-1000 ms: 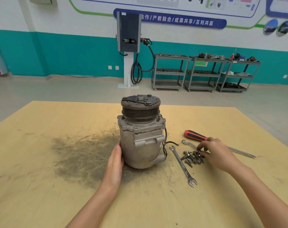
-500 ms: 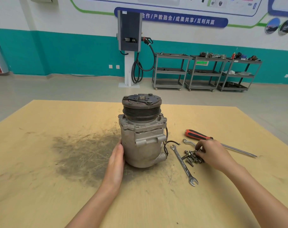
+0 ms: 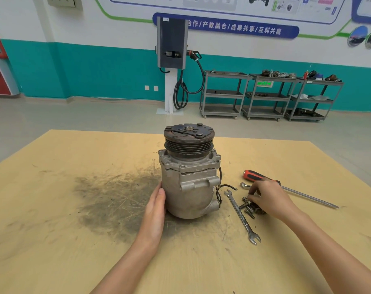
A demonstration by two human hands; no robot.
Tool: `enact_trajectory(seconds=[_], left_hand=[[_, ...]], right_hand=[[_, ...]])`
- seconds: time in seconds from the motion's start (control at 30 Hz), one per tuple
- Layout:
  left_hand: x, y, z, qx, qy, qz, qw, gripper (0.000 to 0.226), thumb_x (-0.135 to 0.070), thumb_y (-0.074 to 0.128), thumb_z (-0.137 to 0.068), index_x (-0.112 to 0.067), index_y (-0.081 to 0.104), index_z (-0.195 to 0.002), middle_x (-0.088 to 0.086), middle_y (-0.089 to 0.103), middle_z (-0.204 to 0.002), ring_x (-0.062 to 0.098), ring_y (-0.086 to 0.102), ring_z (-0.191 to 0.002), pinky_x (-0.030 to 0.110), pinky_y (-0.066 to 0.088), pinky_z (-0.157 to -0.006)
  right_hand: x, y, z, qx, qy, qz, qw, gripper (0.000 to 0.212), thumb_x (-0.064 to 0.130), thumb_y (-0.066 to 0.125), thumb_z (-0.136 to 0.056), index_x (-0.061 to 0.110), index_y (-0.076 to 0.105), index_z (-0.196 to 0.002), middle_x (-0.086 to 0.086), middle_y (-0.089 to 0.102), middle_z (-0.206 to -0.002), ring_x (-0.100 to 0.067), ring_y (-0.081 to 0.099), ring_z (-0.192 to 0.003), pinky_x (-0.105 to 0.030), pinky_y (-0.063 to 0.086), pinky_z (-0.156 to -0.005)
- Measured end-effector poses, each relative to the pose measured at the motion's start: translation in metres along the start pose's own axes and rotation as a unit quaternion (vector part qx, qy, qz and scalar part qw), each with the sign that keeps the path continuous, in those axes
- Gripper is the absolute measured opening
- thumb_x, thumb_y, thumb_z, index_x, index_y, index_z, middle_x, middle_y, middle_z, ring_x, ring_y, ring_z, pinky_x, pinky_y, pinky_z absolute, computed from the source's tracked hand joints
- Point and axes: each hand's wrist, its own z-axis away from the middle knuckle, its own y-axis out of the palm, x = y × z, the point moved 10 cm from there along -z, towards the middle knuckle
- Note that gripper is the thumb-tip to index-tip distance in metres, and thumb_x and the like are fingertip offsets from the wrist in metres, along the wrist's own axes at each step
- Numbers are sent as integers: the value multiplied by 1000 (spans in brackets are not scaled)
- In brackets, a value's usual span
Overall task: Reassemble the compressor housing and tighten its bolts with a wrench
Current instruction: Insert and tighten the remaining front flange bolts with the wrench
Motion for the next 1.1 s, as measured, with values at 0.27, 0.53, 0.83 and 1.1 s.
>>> enact_trajectory(seconds=[0.27,0.53,0.83,1.1], left_hand=[[1,-1,-1,-1,0,5,1000,91,-74,53,-75,-25,44,-151,-12,49,-152,6,41,-143,43,27,-123],[1,-1,-1,1,-3,6,1000,86,-70,53,-78,-26,44,-151,-13,50,-151,5,42,-142,42,28,-123],[2,-1,-2,1,-6,9,1000,75,-60,51,-86,-25,44,-151,-13,50,-151,6,42,-142,43,28,-124],[-2,0,-1,3,1,22,1000,91,-70,57,-74,-24,43,-152,-12,49,-152,6,41,-143,43,27,-124]], right_hand=[[62,-91,11,-122,-63,-553,822,6,19,70,-86,23,71,-91,10,72,-81,2,61,-72,-14,48,-59],[88,-83,1,-99,-39,-607,788,9,15,72,-85,23,71,-89,12,70,-78,8,58,-66,-10,44,-55],[98,-82,-4,-80,-51,-596,797,10,16,71,-85,26,70,-87,12,70,-80,2,57,-72,-17,43,-60],[105,-82,-1,-80,-70,-560,822,9,11,70,-86,20,69,-86,3,68,-83,9,55,-63,-7,41,-55]])
